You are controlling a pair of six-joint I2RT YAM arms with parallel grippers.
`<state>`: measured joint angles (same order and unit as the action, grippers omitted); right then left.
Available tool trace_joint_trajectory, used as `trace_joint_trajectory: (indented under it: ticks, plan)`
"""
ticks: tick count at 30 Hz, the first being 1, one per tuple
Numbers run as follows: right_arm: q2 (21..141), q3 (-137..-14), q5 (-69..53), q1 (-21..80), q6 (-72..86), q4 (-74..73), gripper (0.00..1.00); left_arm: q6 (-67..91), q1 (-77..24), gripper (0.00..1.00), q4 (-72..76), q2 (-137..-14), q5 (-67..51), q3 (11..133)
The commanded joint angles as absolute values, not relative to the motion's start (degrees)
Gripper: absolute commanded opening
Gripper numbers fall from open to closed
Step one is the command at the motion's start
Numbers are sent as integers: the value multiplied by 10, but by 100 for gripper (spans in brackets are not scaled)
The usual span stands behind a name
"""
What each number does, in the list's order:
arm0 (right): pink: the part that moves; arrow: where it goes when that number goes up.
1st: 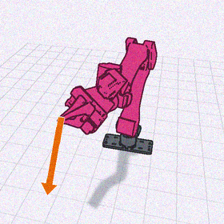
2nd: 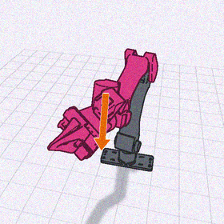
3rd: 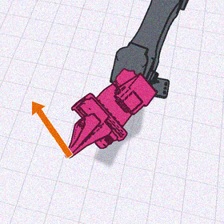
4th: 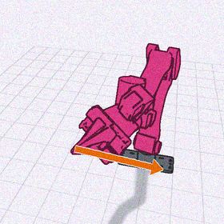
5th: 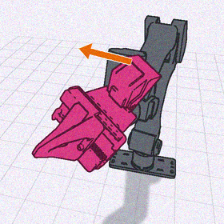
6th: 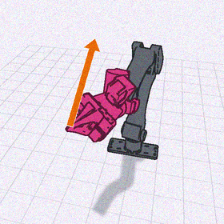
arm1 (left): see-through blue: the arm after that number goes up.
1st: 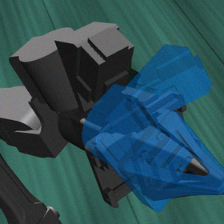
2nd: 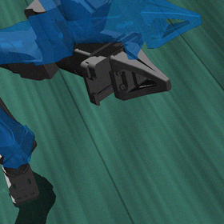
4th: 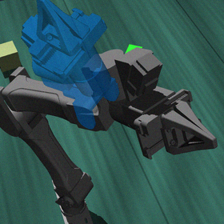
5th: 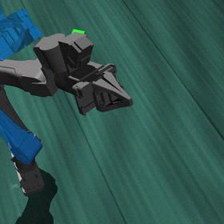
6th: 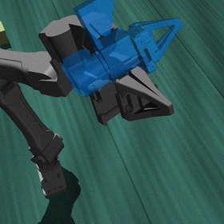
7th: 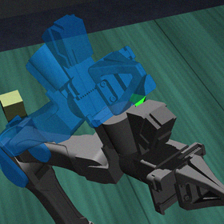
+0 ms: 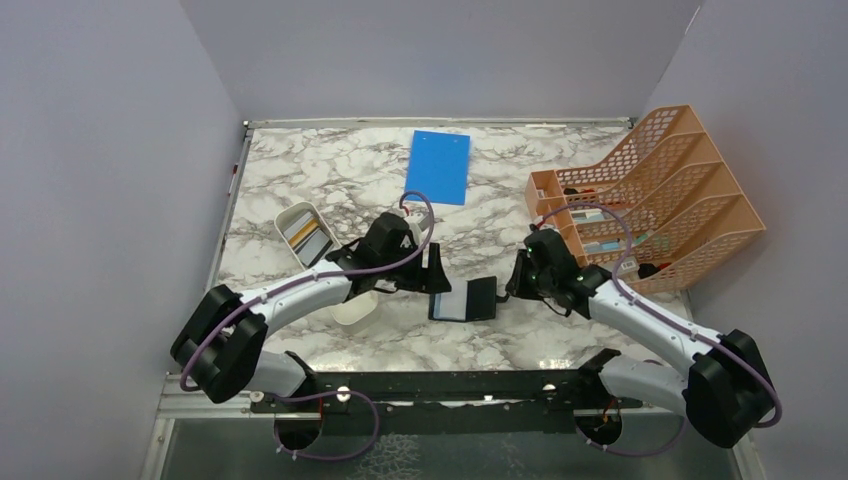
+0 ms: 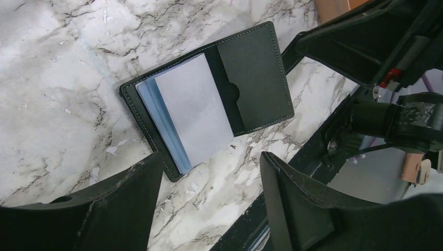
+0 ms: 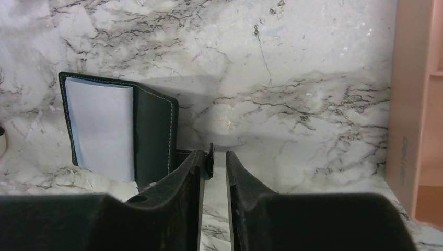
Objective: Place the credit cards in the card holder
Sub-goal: Open the card holder at the center of the board.
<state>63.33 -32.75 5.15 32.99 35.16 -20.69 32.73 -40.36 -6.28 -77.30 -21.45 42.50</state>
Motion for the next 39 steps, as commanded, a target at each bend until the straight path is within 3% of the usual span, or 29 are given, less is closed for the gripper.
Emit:
trace_joint_trajectory:
  ticks: [1, 5, 11, 18, 25, 32, 39]
  plan:
    - [598, -367, 49, 332, 350, -260, 32, 334, -412, 68, -27, -791, -213, 414]
    - [581, -413, 22, 332, 344, -311, 39, 339, -422, 64, -4, -791, -222, 407]
    - [567, -423, -121, 333, 361, -262, 38, 354, -431, 59, 19, -795, -227, 403]
    - [556, -372, -195, 357, 430, -137, 34, 361, -431, 55, 21, -786, -209, 400]
    - [628, -366, -92, 460, 437, -82, 31, 372, -430, 56, -11, -763, -131, 403]
    - [697, -357, 41, 461, 426, -131, 29, 365, -430, 56, -47, -758, -114, 418]
    - [700, -286, 58, 461, 435, -101, 27, 367, -430, 57, -27, -775, -146, 412]
